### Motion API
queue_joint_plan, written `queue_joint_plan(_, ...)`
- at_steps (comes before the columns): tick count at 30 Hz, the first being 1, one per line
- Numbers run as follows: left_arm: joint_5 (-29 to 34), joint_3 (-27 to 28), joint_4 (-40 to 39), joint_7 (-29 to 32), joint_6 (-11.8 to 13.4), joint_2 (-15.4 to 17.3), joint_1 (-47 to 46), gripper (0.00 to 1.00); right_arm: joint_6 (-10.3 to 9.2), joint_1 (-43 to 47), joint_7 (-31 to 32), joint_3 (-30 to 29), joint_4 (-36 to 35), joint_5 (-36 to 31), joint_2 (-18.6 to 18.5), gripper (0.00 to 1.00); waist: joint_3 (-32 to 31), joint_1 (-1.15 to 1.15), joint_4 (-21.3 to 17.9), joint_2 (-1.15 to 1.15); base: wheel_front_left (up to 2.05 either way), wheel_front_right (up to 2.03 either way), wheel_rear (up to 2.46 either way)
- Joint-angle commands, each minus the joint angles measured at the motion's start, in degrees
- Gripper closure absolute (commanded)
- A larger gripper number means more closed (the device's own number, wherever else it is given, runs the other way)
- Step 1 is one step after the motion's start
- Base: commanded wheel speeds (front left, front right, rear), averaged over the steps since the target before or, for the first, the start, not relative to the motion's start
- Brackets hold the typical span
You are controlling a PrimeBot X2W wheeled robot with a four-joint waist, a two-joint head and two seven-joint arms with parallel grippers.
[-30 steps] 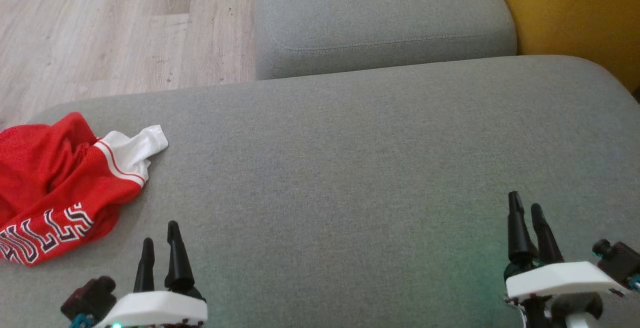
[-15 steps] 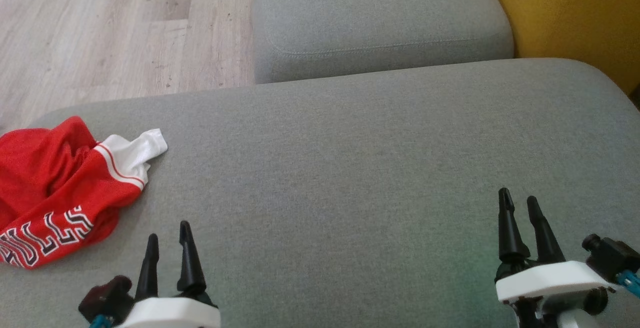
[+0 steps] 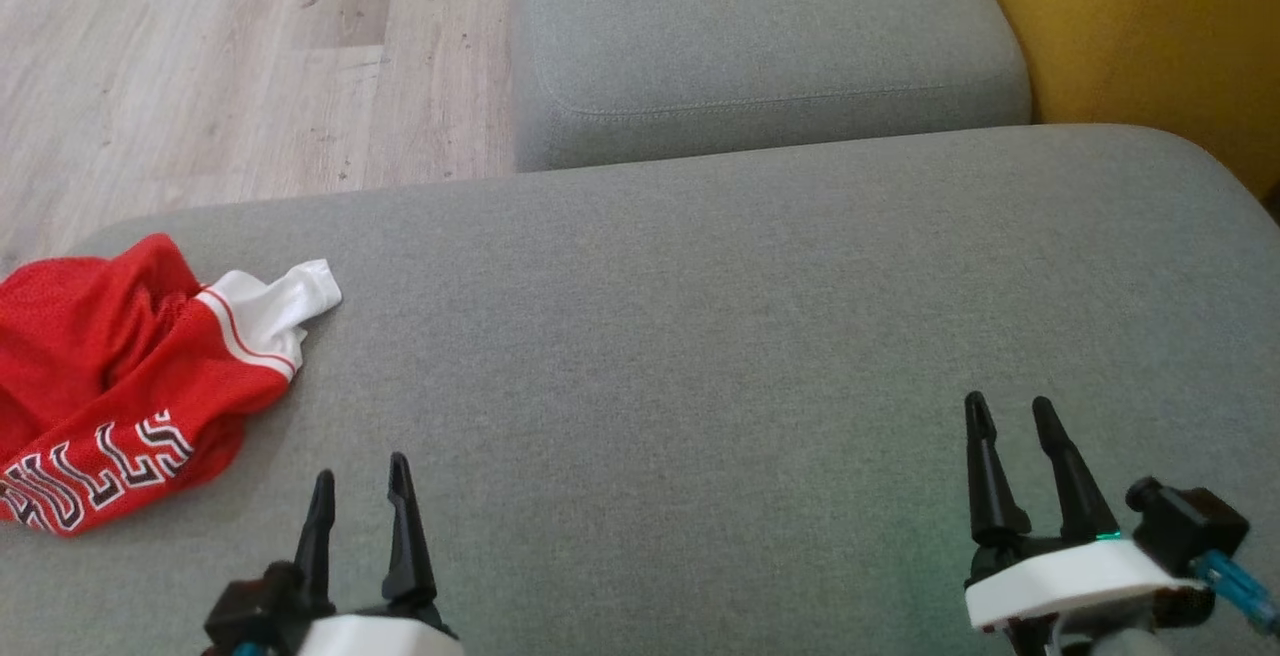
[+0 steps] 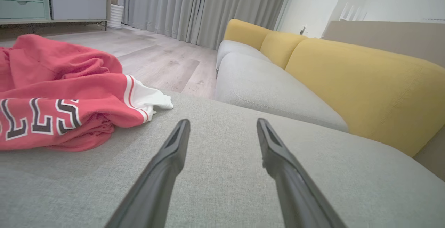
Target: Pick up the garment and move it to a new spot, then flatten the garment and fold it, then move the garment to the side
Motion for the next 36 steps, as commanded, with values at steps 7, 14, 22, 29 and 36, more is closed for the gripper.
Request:
queue_joint_plan(7,6.61,-0.14,-0.88,-2.19,2.0,0.4,-1.27,0.0,-0.04,-1.26,-2.23,3.58,-1.09,-7.41,-0.51,0.0,-0.55,0.0,0.31,0.0,0.0,0.0,0.0)
queue_joint_plan(14,10.93,-0.53,0.11,-3.37,2.84,0.44,-1.14,0.0,-0.04,-1.08,-3.41,4.35,0.17,-12.06,-0.54,0.0,-0.97,0.0,0.34,0.0,0.0,0.0,0.0)
queue_joint_plan(22,14.74,-0.82,1.28,-4.71,3.4,0.47,-0.71,0.0,-0.04,-0.98,-4.76,5.27,1.81,-16.81,-0.58,0.0,-1.48,0.0,0.16,0.0,0.0,0.0,0.0)
queue_joint_plan(29,16.38,-0.94,2.67,-5.26,3.58,0.49,-0.69,0.0,-0.04,-0.88,-5.31,4.93,2.58,-18.03,-0.6,0.0,-1.67,0.0,0.11,0.0,0.0,0.0,0.0)
queue_joint_plan(36,16.36,-0.8,3.27,-5.26,3.53,0.49,-0.94,0.0,-0.04,-0.96,-5.31,5.72,4.71,-17.62,-0.6,0.0,-1.76,0.0,0.16,0.0,0.0,0.0,0.0)
